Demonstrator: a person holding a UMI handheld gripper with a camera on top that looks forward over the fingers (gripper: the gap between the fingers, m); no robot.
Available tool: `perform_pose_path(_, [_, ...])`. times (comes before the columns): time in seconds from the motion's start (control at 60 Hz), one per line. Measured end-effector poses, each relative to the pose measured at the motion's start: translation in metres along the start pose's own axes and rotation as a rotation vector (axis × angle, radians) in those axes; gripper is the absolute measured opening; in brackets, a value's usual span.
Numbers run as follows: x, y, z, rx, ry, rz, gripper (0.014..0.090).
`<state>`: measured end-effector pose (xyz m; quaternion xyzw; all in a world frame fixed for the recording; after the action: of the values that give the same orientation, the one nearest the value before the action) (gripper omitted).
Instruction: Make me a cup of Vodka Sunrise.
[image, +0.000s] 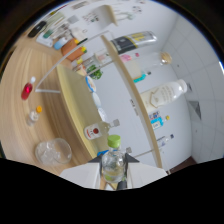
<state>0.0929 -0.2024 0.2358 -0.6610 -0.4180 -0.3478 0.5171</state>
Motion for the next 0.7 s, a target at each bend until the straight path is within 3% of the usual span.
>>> perform_pose_path(0.117, [0.003, 0.006, -0.003, 0.042, -0.038, 0.482, 0.0353])
perform_pose_path(0.233, [-0.013, 0.03, 0.005, 0.056, -0.07, 0.732, 0.0353])
perform_pose_path(0.467, [-0.091, 0.099, 0.038, -0.093, -0.175, 1.068, 0.0351])
perform_pose_path(0.7, [-0.134, 0.128, 0.058, -0.162, -0.221, 1.139, 0.0351])
